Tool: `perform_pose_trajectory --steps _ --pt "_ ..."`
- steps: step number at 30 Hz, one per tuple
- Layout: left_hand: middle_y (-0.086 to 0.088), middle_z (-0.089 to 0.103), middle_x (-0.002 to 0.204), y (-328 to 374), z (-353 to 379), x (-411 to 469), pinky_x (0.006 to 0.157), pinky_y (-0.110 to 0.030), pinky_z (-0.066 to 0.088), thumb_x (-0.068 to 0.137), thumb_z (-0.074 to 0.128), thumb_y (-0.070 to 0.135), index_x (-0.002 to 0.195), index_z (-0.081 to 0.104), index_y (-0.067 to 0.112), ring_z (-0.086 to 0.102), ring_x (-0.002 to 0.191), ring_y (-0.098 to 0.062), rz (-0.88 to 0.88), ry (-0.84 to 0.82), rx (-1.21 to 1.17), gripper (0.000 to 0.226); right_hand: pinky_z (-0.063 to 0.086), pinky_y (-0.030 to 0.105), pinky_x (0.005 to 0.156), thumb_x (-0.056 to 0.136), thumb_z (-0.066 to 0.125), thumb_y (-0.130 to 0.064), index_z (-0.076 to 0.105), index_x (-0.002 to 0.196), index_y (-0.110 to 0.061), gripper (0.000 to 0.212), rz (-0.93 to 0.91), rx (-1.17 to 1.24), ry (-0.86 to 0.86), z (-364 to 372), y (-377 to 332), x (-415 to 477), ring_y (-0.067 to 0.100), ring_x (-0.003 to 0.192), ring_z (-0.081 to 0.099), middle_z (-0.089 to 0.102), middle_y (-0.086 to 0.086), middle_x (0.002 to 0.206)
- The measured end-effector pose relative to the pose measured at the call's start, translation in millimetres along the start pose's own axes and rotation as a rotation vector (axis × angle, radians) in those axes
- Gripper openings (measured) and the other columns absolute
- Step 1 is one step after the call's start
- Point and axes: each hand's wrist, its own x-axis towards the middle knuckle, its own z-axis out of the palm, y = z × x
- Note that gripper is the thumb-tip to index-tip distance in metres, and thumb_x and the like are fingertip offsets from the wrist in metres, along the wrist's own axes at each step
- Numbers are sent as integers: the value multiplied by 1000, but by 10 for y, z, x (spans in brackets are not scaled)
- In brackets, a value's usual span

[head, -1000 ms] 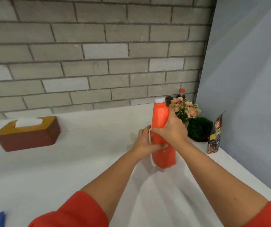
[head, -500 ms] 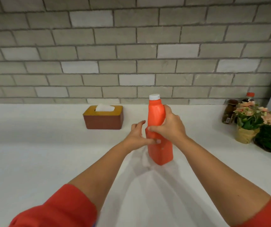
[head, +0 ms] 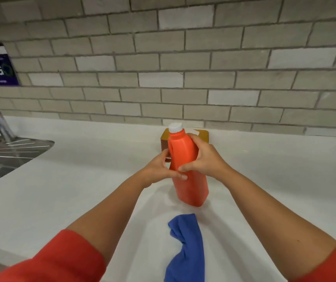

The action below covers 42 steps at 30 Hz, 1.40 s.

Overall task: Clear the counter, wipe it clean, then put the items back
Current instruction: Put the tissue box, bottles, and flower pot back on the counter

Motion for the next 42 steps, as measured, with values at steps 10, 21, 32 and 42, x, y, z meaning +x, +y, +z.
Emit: perform_pose_trajectory --steps 10,21,32,42 --pt "8 60 116 -441 -582 -11 92 -33 51 49 88 18 126 46 27 54 112 -12 10 208 -112 88 52 38 93 52 88 -5 43 133 -24 94 -71 135 -212 618 -34 708 15 108 60 60 -3 117" --pt "3 61 101 -893 -1327 556 85 -37 55 42 93 27 115 49 19 63 99 -19 -34 265 -60 86 51 37 93 64 80 -3 36 138 -30 90 138 210 -179 1215 -66 1560 17 110 57 55 1 122" --pt "-7 48 106 -1156 -1405 1308 73 -35 41 76 69 40 113 48 10 49 97 -26 18 454 261 52 43 35 95 83 64 -30 30 139 -16 67 243 -262 156 1512 -310 2288 30 116 51 41 12 131" --pt "-9 29 145 -1386 -1354 1739 101 -38 31 86 62 36 143 23 12 38 123 -35 60 322 326 74 42 34 99 74 76 -29 24 144 -19 88 250 -168 91 1396 -65 2666 25 120 50 50 7 133"
